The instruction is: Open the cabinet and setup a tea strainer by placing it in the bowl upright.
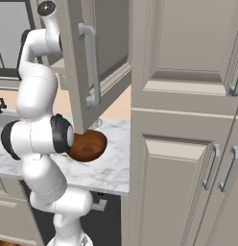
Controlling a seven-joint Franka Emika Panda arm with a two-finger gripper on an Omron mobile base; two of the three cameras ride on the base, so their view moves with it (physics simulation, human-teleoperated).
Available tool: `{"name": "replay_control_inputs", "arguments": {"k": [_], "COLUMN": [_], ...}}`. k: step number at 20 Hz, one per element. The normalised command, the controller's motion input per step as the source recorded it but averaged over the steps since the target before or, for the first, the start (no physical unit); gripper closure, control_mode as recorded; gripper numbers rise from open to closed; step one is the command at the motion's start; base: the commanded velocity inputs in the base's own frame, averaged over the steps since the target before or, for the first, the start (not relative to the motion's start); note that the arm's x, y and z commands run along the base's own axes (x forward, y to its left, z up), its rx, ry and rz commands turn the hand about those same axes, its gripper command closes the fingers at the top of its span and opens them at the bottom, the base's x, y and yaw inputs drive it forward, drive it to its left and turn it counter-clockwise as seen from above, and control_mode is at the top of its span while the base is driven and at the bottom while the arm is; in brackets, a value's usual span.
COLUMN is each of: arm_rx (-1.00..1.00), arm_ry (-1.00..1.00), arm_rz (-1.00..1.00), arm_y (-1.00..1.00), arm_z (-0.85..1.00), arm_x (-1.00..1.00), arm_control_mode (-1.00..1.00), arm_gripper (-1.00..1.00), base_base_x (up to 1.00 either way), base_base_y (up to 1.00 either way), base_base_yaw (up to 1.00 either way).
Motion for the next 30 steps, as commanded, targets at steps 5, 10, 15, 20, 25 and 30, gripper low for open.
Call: {"name": "replay_control_inputs", "arguments": {"k": [5,10,15,20,25,30], "arm_rx": [0.00,0.00,0.00,-0.06,-0.05,0.00], "arm_ry": [0.00,0.00,0.09,0.14,0.11,0.11], "arm_rz": [-0.05,-0.07,-0.13,-0.26,-0.27,-0.28], "arm_y": [0.05,0.26,0.18,0.33,0.50,0.27], "arm_z": [0.03,0.07,0.00,-0.06,-0.17,-0.38], "arm_x": [-0.86,-0.99,-0.96,-0.73,-0.41,-0.16], "arm_control_mode": [-1.00,-1.00,-1.00,-1.00,-1.00,-1.00], "arm_gripper": [1.00,1.00,1.00,1.00,1.00,1.00], "base_base_x": [0.00,0.00,0.00,0.00,0.00,0.00], "base_base_y": [0.00,0.00,0.00,0.00,0.00,0.00], "base_base_yaw": [0.00,0.00,0.00,0.00,0.00,0.00]}}
